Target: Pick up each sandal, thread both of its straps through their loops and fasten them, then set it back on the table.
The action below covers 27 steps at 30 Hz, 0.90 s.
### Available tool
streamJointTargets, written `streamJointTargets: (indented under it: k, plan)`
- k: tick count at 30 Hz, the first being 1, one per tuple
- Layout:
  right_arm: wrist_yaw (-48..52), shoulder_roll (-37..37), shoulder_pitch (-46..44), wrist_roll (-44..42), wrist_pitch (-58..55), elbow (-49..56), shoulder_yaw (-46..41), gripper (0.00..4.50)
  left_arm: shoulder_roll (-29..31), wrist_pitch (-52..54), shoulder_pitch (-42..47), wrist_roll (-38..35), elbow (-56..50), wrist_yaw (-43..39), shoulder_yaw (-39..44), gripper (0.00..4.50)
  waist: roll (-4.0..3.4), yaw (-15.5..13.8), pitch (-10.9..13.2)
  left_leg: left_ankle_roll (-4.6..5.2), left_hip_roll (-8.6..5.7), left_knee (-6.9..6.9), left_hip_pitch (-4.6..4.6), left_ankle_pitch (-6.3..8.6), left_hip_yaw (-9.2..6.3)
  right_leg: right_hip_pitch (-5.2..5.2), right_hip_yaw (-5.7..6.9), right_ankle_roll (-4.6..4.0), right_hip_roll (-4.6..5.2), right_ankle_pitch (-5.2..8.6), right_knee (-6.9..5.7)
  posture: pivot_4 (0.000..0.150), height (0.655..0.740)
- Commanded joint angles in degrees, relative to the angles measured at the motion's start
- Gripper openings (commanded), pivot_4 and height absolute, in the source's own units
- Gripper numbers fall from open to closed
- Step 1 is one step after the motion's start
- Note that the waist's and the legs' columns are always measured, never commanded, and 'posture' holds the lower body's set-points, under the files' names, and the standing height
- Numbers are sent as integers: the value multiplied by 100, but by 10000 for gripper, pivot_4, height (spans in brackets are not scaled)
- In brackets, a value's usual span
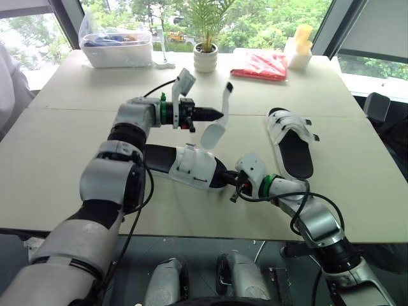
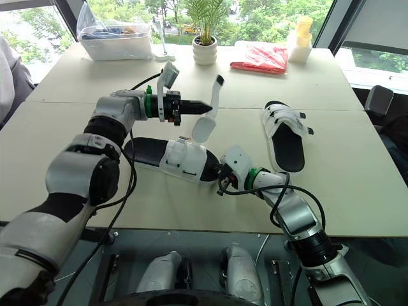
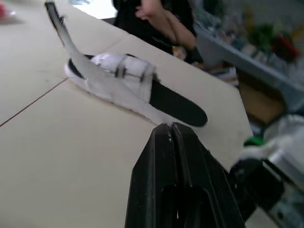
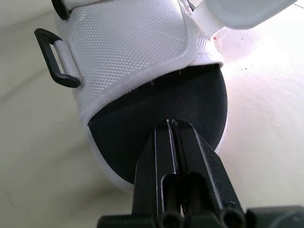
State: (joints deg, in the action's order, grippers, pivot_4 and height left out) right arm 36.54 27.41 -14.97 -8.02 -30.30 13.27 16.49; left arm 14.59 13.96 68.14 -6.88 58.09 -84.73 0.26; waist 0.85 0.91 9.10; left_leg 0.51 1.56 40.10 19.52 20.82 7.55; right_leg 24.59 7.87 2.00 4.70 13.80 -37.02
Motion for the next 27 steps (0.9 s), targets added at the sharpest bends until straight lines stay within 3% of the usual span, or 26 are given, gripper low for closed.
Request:
streamJointTargets:
  k: [1, 6, 10, 17, 25, 27]
  plan:
    - [98, 144, 266, 163, -300, -336, 190, 0, 333, -693, -701, -192, -1461, -750, -546, 292, 0, 0, 0, 0, 1, 0, 0, 0, -1, 0, 0, 0, 1, 0, 0, 1500, 7288]
    - [140, 195, 280, 182, -271, -366, 198, 0, 667, -2001, -1576, -252, -2430, -729, -766, 292, 0, -33, 0, 1, 1, 2, 2, 1, -7, 0, 0, -2, 9, -1, 3, 1500, 7288]
    - [165, 212, 266, 195, -239, -401, 214, 0, 884, -3738, -1814, 126, -2137, -524, -879, 292, 0, -29, 0, 7, -2, 3, 2, 3, -9, -3, 3, -2, 17, -1, 5, 1500, 7288]
    - [194, 179, 207, 252, -173, -508, 263, 0, 981, -5716, -1898, 83, -1576, -699, -1033, 292, 0, -24, 0, 14, -1, 2, 1, 7, -9, -3, 9, -2, 20, -1, 5, 1500, 7288]
    - [249, 183, 177, 282, -111, -586, 278, 0, 1167, -5403, -1819, -13, -1448, -548, -1054, 292, 0, -18, -1, 18, -1, 2, 1, 9, -10, -3, 12, -3, 20, -2, 4, 1500, 7288]
    - [258, 185, 170, 287, -99, -612, 278, 0, 1241, -4600, -1716, -9, -1539, -320, -980, 5399, 0, -16, -1, 19, -1, 2, 1, 9, -10, -3, 12, -3, 20, -2, 4, 1500, 7288]
